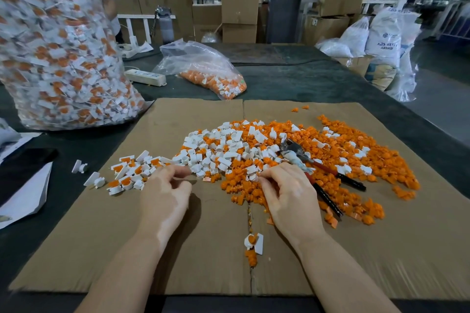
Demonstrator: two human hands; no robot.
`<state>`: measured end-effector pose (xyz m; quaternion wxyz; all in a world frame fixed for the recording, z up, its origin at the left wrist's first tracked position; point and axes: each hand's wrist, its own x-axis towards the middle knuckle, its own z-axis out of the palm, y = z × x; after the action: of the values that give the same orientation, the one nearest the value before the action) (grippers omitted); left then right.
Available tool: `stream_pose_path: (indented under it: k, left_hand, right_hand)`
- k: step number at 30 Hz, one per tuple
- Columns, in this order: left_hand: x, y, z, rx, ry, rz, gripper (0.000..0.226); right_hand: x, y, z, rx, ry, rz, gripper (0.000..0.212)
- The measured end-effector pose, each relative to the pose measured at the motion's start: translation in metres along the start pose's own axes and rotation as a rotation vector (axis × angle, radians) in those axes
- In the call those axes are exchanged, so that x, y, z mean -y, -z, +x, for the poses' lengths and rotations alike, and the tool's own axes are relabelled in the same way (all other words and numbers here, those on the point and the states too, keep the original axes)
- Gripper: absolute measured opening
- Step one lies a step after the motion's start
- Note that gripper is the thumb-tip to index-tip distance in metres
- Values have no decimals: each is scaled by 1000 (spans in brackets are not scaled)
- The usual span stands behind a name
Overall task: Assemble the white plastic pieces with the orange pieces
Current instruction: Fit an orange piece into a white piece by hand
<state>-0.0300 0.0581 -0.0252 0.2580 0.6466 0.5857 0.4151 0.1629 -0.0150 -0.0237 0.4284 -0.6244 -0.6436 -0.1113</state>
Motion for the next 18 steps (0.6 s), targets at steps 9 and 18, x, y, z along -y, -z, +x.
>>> stream_pose_path:
  k: [9,18]
  left_hand:
    - [-27,-8,-12,137,16,-263,23]
    - [-55,-36,-25,394,309,-776,21]
  right_hand:
    - [2,0,0,2,73,47,3]
    - [4,3,-1,92,106,78,18]
